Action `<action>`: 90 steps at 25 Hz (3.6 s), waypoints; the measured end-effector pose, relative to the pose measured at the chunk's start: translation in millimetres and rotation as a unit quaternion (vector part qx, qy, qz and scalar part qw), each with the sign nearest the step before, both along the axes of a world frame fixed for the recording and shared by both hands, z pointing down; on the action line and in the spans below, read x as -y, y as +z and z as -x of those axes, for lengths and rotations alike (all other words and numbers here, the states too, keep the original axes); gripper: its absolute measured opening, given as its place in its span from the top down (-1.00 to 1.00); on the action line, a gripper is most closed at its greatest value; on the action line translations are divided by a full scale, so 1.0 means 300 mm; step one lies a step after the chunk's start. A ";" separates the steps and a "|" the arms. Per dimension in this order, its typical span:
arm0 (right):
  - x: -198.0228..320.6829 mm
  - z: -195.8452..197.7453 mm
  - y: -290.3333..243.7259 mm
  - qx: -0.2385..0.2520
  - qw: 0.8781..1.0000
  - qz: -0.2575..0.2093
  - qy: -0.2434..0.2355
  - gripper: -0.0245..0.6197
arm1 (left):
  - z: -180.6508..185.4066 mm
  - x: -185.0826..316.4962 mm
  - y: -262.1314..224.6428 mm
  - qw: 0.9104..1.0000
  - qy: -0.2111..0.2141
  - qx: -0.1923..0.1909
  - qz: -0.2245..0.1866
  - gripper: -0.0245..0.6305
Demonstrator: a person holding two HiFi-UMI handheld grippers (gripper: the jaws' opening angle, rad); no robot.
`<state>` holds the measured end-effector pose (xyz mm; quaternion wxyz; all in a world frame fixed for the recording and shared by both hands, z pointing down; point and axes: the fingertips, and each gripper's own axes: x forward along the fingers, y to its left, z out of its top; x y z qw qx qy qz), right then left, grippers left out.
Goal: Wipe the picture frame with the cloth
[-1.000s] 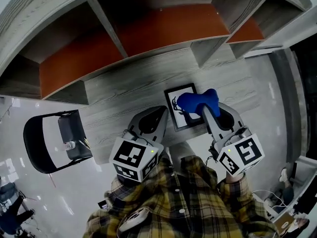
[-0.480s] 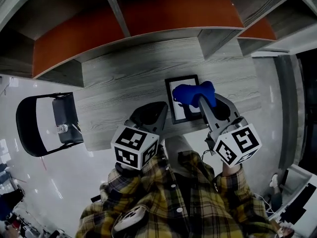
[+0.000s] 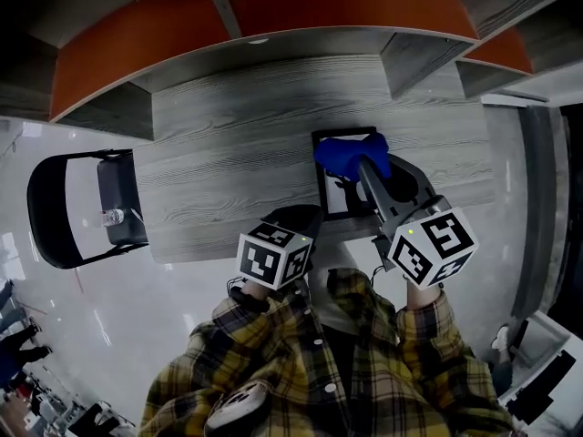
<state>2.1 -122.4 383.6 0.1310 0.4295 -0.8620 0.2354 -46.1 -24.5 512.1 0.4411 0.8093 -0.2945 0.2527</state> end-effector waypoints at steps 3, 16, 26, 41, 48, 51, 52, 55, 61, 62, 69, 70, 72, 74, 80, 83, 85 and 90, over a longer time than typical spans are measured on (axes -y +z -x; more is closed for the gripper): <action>-0.001 0.000 0.026 0.002 1.000 0.009 -0.003 0.80 | -0.028 -0.046 0.084 0.999 0.010 0.000 0.040 0.91; -0.009 -0.042 0.063 0.001 1.000 0.026 0.011 0.80 | -0.053 -0.100 0.265 0.995 0.018 0.026 0.097 0.72; 0.003 -0.052 0.082 0.000 0.999 0.032 0.012 0.80 | -0.077 -0.092 0.277 0.990 0.010 0.005 0.137 0.69; 0.149 0.085 0.364 -0.063 0.990 0.122 -0.045 0.80 | -0.081 -0.095 0.275 0.989 -0.003 -0.004 0.148 0.70; 0.162 0.119 0.578 -0.206 0.966 0.126 -0.097 0.80 | -0.082 -0.093 0.275 0.988 -0.020 -0.011 0.150 0.70; 0.158 0.138 0.602 -0.267 0.950 0.098 -0.129 0.80 | -0.081 -0.091 0.276 0.988 -0.028 -0.012 0.149 0.70; 0.155 0.137 0.605 -0.287 0.944 0.088 -0.138 0.80 | -0.079 -0.091 0.277 0.988 -0.030 -0.012 0.149 0.70; 0.144 0.118 0.616 -0.332 0.928 0.063 -0.153 0.80 | -0.077 -0.094 0.278 0.988 -0.037 -0.016 0.151 0.70; 0.146 0.029 0.619 -0.350 0.925 0.060 -0.136 0.80 | -0.072 -0.097 0.278 0.987 -0.043 -0.016 0.152 0.70; 0.149 0.007 0.619 -0.351 0.925 0.061 -0.130 0.80 | -0.072 -0.097 0.278 0.987 -0.045 -0.016 0.152 0.70; 0.180 -0.189 0.611 -0.351 0.931 0.077 -0.067 0.80 | -0.076 -0.097 0.278 0.987 -0.045 -0.013 0.153 0.70; 0.182 -0.216 0.611 -0.349 0.932 0.081 -0.058 0.80 | -0.075 -0.097 0.278 0.987 -0.045 -0.013 0.154 0.70; 0.183 -0.262 0.614 -0.344 0.934 0.090 -0.043 0.80 | -0.073 -0.097 0.279 0.987 -0.044 -0.011 0.154 0.70; 0.181 -0.300 0.619 -0.340 0.935 0.095 -0.030 0.80 | -0.072 -0.098 0.280 0.987 -0.044 -0.011 0.154 0.70; 0.158 -0.456 0.658 -0.343 0.931 0.125 0.014 0.80 | -0.074 -0.098 0.279 0.987 -0.045 -0.011 0.153 0.70; 0.137 -0.460 0.659 -0.330 0.937 0.117 0.007 0.80 | -0.073 -0.098 0.279 0.987 -0.042 -0.010 0.154 0.70; 0.121 -0.456 0.643 -0.317 0.941 0.115 0.014 0.80 | -0.074 -0.098 0.280 0.987 -0.043 -0.010 0.156 0.70; 0.110 -0.339 0.487 -0.231 0.968 0.092 0.033 0.80 | -0.076 -0.095 0.282 0.986 -0.039 -0.012 0.161 0.70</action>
